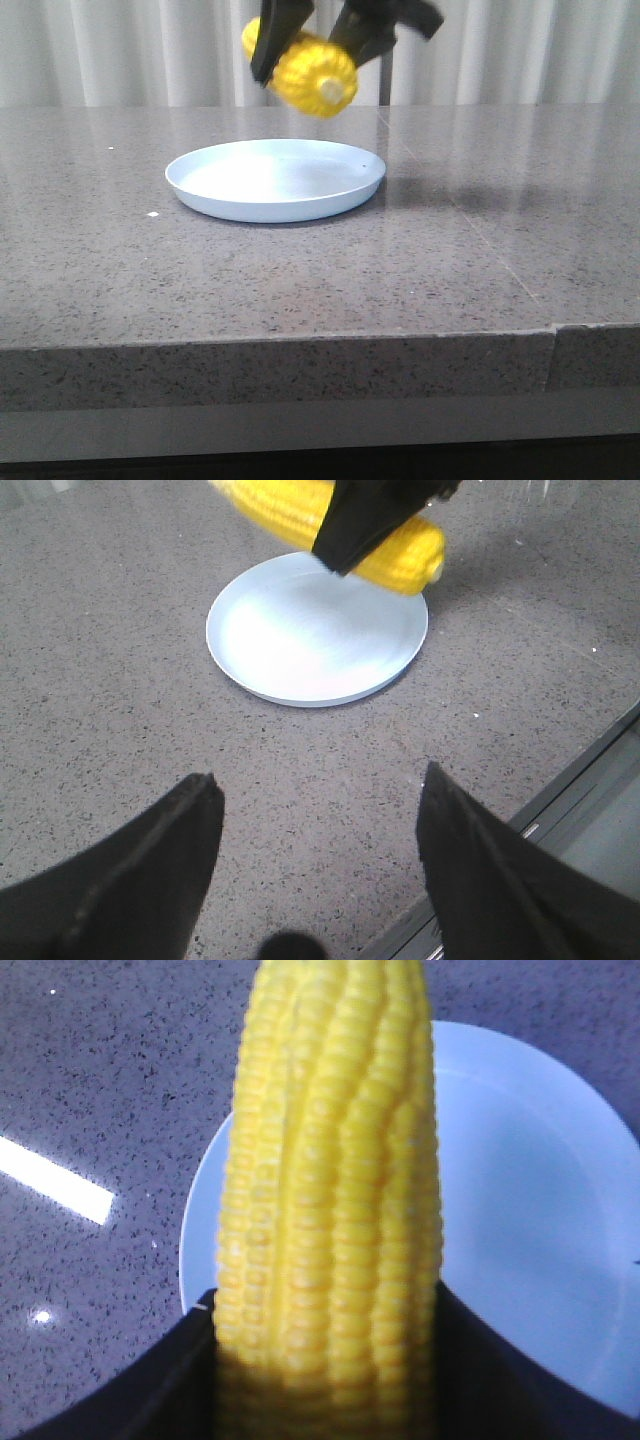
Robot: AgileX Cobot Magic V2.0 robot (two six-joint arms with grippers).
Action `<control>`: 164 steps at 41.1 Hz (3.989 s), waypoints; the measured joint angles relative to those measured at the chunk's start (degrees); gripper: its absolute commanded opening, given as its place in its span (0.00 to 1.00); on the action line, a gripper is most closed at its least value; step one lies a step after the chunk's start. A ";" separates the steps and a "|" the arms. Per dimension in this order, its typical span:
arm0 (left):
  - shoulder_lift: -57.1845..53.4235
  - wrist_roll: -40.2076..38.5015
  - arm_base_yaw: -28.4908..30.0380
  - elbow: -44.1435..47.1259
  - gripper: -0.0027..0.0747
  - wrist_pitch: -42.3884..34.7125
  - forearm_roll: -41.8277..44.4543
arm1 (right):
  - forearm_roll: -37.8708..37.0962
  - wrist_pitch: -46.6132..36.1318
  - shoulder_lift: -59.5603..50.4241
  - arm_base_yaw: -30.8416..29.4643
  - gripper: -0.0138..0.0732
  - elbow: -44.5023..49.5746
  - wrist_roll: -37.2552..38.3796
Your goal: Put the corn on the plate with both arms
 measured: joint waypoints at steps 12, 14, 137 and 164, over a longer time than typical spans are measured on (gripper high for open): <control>0.00 0.00 0.00 0.02 0.58 0.00 0.00 | 0.93 -2.92 6.36 0.00 0.70 0.00 0.00; 0.00 0.00 0.00 0.02 0.58 0.00 0.00 | 0.93 -3.19 6.84 0.00 0.76 0.00 0.00; -5.40 -0.12 7.40 4.48 0.01 -2.92 -0.43 | -20.49 9.31 -74.46 1.86 0.08 44.27 0.02; -36.97 -0.12 34.42 42.00 0.01 -31.82 -7.53 | -20.49 9.31 -74.46 1.86 0.08 44.27 0.02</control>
